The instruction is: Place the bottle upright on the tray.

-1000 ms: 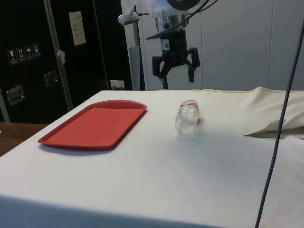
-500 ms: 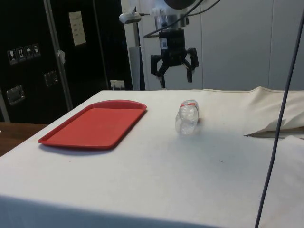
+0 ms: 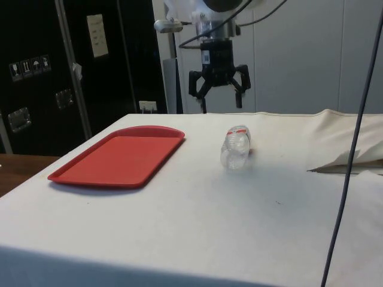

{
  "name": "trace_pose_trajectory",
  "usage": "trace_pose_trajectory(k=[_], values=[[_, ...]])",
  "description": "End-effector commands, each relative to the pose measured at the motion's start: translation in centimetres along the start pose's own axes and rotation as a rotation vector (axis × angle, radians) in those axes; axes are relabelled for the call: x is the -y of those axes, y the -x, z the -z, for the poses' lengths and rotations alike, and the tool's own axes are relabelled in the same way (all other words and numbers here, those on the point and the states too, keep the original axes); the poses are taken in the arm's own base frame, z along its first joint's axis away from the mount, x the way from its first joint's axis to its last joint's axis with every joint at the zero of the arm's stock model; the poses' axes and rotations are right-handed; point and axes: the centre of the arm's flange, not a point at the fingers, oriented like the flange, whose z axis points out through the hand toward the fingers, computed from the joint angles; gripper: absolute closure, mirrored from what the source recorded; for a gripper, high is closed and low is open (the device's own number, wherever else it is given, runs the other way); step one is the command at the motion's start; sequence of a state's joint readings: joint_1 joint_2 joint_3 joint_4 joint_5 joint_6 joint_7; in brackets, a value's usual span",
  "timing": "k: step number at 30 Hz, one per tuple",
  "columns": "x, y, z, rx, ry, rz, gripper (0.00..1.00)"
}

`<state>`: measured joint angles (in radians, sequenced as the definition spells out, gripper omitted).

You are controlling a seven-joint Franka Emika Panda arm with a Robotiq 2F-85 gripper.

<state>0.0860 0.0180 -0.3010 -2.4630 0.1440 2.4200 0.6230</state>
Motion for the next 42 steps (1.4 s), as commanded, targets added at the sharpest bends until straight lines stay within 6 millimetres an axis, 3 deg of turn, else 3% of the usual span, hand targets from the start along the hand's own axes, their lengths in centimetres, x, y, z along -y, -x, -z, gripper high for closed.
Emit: trace_pose_trajectory(k=[1,19,42], values=[[0.0,0.0,0.0,0.004,-0.003,-0.005,0.00],[-0.3,-0.2,-1.5,0.072,-0.054,-0.087,0.00],[-2.0,-2.0,-3.8,0.108,-0.056,-0.203,0.00]])
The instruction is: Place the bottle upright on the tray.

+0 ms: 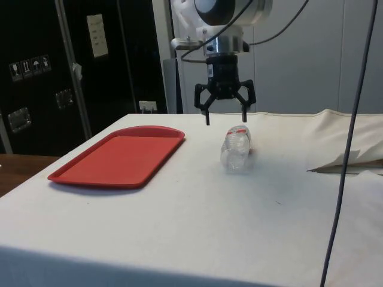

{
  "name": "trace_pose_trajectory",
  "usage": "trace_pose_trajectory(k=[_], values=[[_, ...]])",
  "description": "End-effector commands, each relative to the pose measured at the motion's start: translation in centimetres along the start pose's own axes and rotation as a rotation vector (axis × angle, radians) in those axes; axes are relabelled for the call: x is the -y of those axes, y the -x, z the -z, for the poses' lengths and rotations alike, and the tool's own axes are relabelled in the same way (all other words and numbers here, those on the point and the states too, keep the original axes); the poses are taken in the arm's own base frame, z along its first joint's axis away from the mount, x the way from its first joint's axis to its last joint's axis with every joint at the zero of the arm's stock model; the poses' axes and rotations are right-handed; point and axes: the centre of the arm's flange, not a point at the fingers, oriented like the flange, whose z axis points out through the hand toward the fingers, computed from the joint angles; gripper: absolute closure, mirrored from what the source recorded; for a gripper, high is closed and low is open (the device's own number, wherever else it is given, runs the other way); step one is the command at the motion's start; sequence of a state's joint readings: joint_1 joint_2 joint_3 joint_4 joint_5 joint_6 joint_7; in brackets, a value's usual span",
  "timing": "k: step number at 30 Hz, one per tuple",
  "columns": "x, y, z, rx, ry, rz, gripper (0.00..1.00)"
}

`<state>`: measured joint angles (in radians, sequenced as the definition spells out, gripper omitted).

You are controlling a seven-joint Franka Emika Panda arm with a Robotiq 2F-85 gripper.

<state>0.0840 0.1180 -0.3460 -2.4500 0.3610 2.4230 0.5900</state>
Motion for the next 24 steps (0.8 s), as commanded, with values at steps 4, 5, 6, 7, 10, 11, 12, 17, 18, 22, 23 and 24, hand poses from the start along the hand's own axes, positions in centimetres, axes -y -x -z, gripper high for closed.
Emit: trace_pose_trajectory(k=[4,5,6,7,10,11,12,17,18,22,23,24], values=[[-0.2,-0.5,-0.4,0.005,-0.010,-0.028,0.00],[-0.3,-0.6,-0.5,0.007,-0.010,-0.034,0.00],[-0.4,-0.7,-0.6,0.009,-0.010,-0.039,0.00],[-0.4,-0.8,-0.7,0.011,-0.010,-0.043,0.00],[-0.6,-1.2,-1.1,0.020,-0.010,-0.062,0.00],[-0.7,-1.3,-1.2,0.023,-0.011,-0.068,0.00],[-0.7,-1.3,-1.3,0.025,-0.011,-0.072,0.00],[-1.0,-1.8,-1.7,0.036,-0.013,-0.092,0.00],[-1.1,-1.9,-1.8,0.037,-0.013,-0.097,0.00],[-1.5,-2.5,-2.2,0.050,-0.015,-0.121,0.00],[-1.4,-2.3,-2.2,0.040,-0.004,-0.116,0.00],[-1.5,-2.6,-2.3,0.053,-0.016,-0.123,0.00]])
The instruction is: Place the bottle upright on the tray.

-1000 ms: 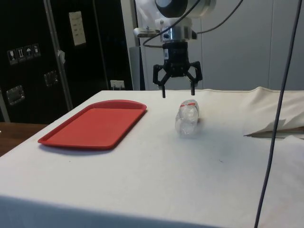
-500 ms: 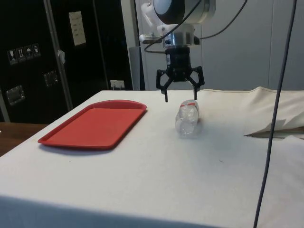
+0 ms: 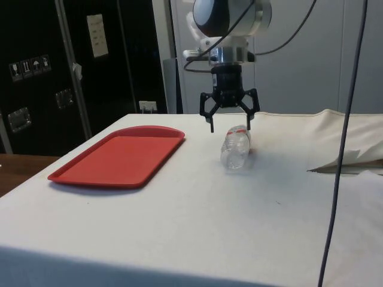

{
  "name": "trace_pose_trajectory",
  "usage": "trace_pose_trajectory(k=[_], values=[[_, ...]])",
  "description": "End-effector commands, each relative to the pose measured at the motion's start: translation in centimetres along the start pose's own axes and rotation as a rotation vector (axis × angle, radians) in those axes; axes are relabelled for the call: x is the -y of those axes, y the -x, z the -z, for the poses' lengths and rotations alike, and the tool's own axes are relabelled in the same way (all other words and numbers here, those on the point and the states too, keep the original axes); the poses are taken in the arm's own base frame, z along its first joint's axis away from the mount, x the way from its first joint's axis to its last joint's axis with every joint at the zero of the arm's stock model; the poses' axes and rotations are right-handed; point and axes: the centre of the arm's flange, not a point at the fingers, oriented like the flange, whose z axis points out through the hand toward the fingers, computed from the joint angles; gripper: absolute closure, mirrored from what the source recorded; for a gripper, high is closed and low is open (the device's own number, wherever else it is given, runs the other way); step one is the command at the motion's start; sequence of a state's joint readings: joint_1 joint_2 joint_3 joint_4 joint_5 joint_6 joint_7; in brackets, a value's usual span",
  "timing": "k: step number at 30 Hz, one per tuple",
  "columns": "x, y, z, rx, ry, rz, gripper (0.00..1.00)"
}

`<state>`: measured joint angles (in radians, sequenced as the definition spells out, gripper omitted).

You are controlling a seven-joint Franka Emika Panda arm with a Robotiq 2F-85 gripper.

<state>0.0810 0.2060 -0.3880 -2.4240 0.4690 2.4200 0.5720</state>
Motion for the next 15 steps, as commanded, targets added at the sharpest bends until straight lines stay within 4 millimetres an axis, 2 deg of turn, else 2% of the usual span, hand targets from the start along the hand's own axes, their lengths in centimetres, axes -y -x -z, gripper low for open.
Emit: trace_pose_trajectory(k=[1,15], values=[[-0.08,-0.29,0.00,0.014,-0.011,-0.005,0.00],[-0.46,-1.04,0.05,0.025,-0.007,-0.016,0.00]])
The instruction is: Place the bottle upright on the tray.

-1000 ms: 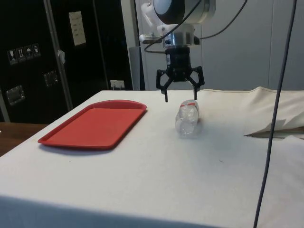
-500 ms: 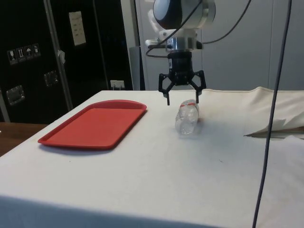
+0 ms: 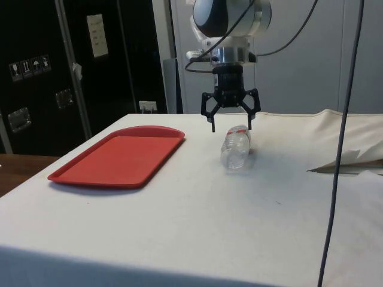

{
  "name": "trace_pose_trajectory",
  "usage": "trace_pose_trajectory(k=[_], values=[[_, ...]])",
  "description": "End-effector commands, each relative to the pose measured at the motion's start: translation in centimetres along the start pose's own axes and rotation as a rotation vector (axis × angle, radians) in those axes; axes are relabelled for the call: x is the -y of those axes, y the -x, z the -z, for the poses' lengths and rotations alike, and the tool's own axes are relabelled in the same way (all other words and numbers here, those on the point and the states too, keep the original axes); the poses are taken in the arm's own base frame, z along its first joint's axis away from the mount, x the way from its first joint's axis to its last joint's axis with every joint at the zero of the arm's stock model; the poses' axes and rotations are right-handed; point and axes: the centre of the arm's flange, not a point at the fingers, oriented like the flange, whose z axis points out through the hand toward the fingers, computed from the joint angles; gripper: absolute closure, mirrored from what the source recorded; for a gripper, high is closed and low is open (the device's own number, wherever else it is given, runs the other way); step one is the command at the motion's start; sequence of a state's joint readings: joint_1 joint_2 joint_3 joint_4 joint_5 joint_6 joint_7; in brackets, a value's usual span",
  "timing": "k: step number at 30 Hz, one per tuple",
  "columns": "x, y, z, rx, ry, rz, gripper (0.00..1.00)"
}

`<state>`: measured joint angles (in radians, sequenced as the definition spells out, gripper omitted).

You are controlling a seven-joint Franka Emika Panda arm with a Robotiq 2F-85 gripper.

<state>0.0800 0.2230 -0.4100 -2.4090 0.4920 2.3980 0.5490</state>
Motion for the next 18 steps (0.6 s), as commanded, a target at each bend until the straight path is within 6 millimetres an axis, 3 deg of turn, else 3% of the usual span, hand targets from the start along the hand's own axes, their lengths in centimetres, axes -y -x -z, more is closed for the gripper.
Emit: trace_pose_trajectory(k=[1,11,18], values=[[-0.1,-0.1,0.0,0.012,-0.005,0.000,0.00],[-0.5,-0.8,0.0,0.045,0.005,-0.005,0.00],[-0.8,-2.4,0.1,0.124,0.003,-0.015,0.00]])
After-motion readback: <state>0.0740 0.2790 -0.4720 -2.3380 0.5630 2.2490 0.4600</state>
